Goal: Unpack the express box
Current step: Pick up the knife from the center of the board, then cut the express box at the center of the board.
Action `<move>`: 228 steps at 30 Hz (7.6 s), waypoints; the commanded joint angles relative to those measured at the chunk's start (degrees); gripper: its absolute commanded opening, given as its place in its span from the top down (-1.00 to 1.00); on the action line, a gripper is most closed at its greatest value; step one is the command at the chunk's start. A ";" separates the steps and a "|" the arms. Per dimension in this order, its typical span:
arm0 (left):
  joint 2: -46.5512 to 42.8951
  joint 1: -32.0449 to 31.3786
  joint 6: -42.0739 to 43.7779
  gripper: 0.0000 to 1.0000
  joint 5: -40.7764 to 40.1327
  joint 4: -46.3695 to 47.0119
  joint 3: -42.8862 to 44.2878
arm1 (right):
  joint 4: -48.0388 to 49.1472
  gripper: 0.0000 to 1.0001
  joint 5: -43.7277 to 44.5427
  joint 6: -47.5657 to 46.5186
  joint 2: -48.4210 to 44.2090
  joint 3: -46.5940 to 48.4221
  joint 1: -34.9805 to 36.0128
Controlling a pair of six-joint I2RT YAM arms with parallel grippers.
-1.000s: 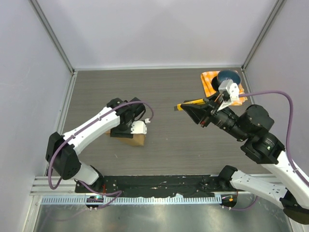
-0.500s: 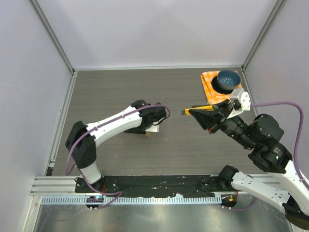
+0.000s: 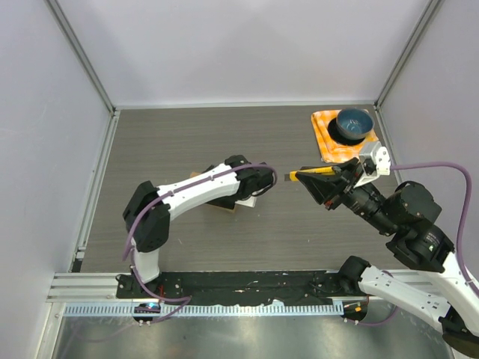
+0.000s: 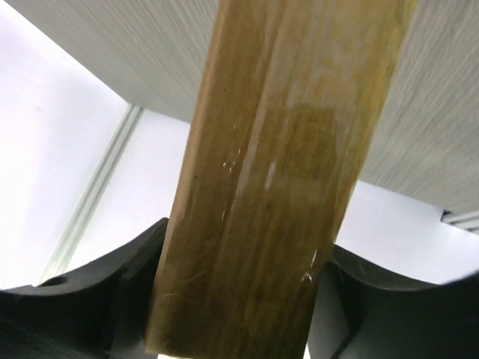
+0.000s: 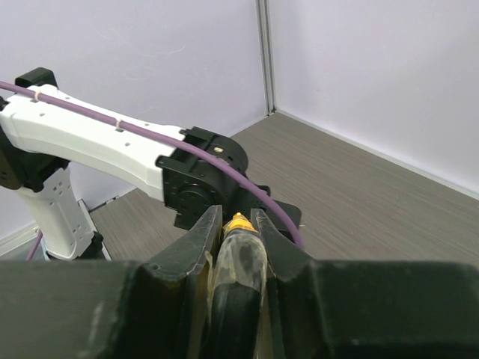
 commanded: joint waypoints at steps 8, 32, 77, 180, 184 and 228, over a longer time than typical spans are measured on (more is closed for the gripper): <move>7.58 -1.62 4.11 -0.99 7.62 -11.70 12.88 | 0.67 0.99 1.10 0.03 -1.46 0.20 0.20; -0.50 5.93 6.05 -0.99 21.14 -5.98 17.10 | -0.38 0.99 1.27 -0.06 -0.23 1.43 0.11; -3.67 17.10 10.53 -1.00 52.79 10.73 8.31 | -1.52 0.99 2.24 -1.55 1.36 3.10 0.02; -13.33 17.45 10.01 -0.11 64.75 31.82 -10.59 | -1.70 0.98 8.65 -0.94 -1.63 -2.96 0.20; -15.00 17.36 8.52 0.44 63.44 31.38 -11.73 | -1.70 0.91 8.83 -0.94 -1.63 -3.49 0.20; -11.14 32.21 -23.31 0.95 89.62 24.26 -20.17 | 60.34 0.99 10.41 -16.93 26.49 -27.74 12.58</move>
